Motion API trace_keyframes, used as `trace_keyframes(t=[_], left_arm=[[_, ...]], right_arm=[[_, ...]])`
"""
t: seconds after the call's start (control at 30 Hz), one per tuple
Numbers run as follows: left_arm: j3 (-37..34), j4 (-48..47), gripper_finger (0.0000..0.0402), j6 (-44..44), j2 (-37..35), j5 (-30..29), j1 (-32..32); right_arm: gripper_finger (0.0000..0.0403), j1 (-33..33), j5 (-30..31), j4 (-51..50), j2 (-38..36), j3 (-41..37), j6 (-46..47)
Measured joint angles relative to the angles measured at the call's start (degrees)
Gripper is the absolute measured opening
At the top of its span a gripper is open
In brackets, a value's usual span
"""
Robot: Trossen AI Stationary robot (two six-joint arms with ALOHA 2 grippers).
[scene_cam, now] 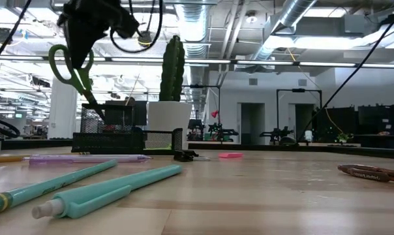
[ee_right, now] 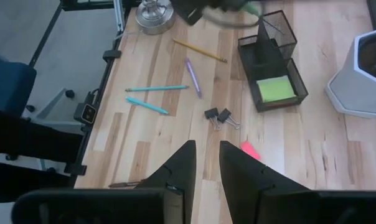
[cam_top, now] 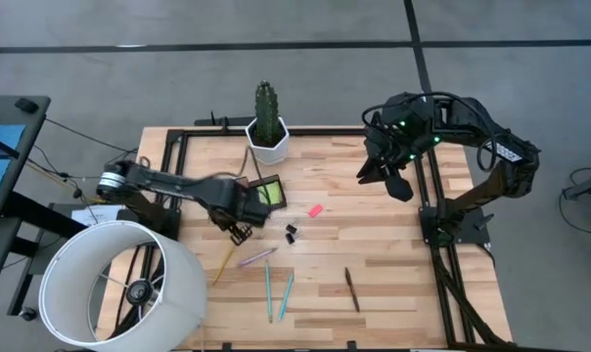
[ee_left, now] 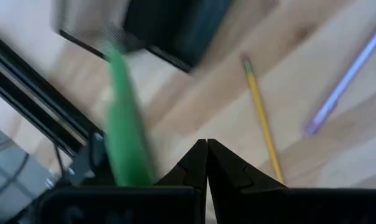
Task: Pick and place office supplies into organizer
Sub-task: Put the green scissors into the black mesh organizer
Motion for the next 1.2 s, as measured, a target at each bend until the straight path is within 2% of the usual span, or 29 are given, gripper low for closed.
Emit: trace_keyframes(t=[0.23,0.37,0.47,0.6,0.73,0.87,0.97,1.07,1.2], left_arm=[[0.0,-0.1,0.0000,5.5,-5.0,-6.0,7.5],[1.6,-0.1,0.0000,7.1,-5.3,-4.5,10.8],[6.4,-0.1,0.0000,7.8,-5.4,-3.8,10.6],[15.5,0.2,0.0000,5.5,-5.8,-6.9,8.9],[20.2,0.1,0.0000,5.4,-6.9,-2.0,7.3],[18.3,0.0,0.0019,5.7,-7.1,6.6,5.9],[14.9,-0.1,0.0052,6.8,-6.7,10.3,4.6],[10.8,0.0,0.0091,8.2,-6.4,12.2,3.5],[6.7,-0.1,0.0141,7.7,-6.4,10.2,3.1]], right_arm=[[0.0064,0.0,0.0,1.1,0.0,0.0,0.0],[0.0064,0.0,0.0,1.7,0.0,0.0,0.0],[0.0064,0.0,0.0,1.7,0.0,0.0,0.0],[0.0064,0.0,0.0,1.8,0.0,0.0,0.0],[0.0064,0.0,0.0,1.8,0.0,0.0,-0.1],[0.0064,0.0,0.0,1.8,0.0,0.0,-0.6],[0.0064,0.0,0.0,1.8,0.0,0.0,-0.7],[0.0064,0.0,0.0,1.8,0.0,0.0,-0.7],[0.0064,0.0,0.0,1.6,0.0,0.0,-0.7]])
